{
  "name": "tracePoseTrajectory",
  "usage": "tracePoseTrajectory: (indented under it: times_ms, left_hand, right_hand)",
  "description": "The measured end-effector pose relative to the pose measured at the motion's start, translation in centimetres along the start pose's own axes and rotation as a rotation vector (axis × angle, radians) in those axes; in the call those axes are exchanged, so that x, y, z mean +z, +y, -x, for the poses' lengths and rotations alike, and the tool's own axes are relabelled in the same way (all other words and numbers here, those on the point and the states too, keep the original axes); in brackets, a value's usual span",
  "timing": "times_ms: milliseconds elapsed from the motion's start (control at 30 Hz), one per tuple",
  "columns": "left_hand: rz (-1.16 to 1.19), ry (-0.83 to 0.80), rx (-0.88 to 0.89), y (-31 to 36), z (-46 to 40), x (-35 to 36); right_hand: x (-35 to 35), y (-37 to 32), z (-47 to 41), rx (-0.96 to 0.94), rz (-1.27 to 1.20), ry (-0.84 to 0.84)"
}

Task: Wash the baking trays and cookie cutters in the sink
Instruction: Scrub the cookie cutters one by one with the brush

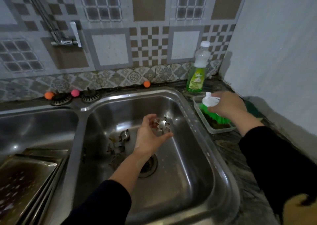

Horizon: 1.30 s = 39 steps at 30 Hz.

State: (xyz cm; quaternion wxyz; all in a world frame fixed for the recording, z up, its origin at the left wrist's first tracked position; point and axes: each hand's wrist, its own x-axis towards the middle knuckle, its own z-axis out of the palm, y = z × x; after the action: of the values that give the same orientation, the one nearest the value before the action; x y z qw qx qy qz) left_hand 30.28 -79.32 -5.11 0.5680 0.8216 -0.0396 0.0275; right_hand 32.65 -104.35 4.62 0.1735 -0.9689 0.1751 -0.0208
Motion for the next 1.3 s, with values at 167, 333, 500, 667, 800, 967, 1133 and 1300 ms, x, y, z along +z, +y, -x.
tracePoseTrajectory:
  times_ms: [167,333,500,667,800,967,1133,1300]
  left_hand:
    - [-0.05,-0.008,0.033,0.6,0.2,-0.3]
    - [-0.134,-0.014,0.067,0.7,0.7,-0.8]
    - [-0.201,0.035,0.085,0.0,1.1,-2.0]
    - [-0.262,0.023,0.132,0.1,1.7,-2.7]
    - [-0.277,0.016,0.15,0.7,2.1,-3.6]
    - [-0.294,0.033,0.171,1.3,2.6,-4.2]
    - [-0.296,0.046,0.177,1.3,2.5,-4.6]
    - [-0.304,0.042,0.17,1.0,2.4,-5.1]
  right_hand:
    - [-0.6,-3.8,5.9,-0.279,-0.256,-0.018]
    - [4.1,-6.7,8.8,-0.391,-0.198,-0.081]
    - [4.6,-7.0,8.7,-0.376,-0.206,-0.006]
    - [4.5,-7.3,9.2,-0.356,-0.234,0.045]
    - [4.5,-7.9,9.7,-0.397,-0.237,-0.052]
    - [4.1,-8.0,10.0,-0.358,-0.311,-0.043]
    - [3.5,-8.4,10.3,-0.366,-0.291,-0.001]
    - [3.3,-8.0,10.9,-0.42,-0.302,-0.124]
